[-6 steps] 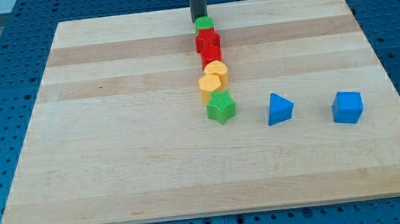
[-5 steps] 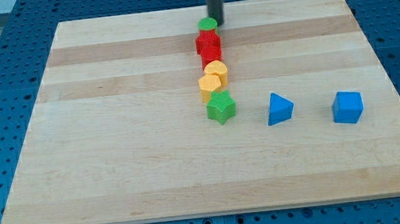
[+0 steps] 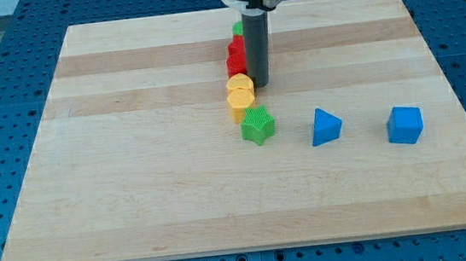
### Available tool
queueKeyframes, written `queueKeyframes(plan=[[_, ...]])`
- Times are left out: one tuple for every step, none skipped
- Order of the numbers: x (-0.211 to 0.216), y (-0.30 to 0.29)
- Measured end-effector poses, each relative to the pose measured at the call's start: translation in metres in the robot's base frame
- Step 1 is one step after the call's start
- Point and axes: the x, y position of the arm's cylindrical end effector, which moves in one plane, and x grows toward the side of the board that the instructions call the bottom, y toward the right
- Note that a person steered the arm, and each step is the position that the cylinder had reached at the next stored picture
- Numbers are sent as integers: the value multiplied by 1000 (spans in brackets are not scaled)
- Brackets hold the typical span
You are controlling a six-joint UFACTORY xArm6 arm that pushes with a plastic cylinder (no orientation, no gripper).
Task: Move the yellow heart to the top left of the board
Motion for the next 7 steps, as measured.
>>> queueKeyframes(plan=[[24, -38], [42, -13], [67, -61], [57, -138], [54, -95], [61, -50], [45, -23]])
